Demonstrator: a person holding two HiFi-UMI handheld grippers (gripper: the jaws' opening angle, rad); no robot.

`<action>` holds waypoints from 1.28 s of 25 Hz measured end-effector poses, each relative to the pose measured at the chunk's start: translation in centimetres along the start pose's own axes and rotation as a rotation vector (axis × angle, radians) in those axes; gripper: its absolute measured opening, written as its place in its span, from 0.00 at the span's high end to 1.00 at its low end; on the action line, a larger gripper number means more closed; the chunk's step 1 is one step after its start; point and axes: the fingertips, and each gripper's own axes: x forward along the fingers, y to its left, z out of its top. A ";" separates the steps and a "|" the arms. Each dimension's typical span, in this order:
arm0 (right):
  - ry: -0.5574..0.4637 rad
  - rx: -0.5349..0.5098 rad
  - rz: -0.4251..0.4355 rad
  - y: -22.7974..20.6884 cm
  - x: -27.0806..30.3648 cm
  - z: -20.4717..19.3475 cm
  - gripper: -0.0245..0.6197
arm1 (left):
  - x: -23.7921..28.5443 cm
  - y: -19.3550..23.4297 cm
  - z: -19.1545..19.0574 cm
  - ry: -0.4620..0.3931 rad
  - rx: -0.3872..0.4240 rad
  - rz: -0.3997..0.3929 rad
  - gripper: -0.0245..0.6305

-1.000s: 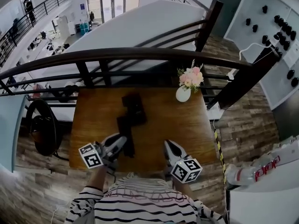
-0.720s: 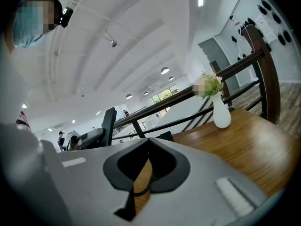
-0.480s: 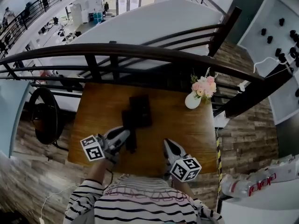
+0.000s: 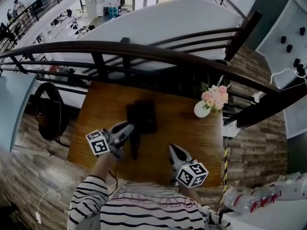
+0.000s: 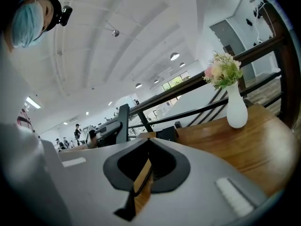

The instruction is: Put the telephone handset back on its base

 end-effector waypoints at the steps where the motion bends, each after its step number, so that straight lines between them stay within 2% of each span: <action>1: 0.005 0.001 0.002 -0.2 0.1 0.1 0.96 | 0.4 0.9 -0.2 0.004 -0.004 0.008 0.85; 5: 0.020 -0.002 0.006 -0.9 0.3 0.7 0.96 | 1.4 3.8 -0.9 0.016 -0.019 0.025 0.85; 9: 0.030 0.005 -0.003 -1.9 0.4 0.7 0.96 | 2.3 6.9 -1.6 -0.011 -0.045 0.028 0.85; 17: 0.045 0.020 -0.010 -3.1 0.5 0.5 0.96 | 3.1 12.3 -3.6 0.013 -0.079 0.102 0.85; 23: 0.058 0.025 -0.018 -4.0 0.6 0.4 0.96 | 3.9 14.9 -4.6 0.037 -0.098 0.139 0.85; 32: 0.077 0.029 -0.044 -4.8 0.3 -0.4 0.96 | 3.7 18.3 -6.2 0.052 -0.176 0.162 0.85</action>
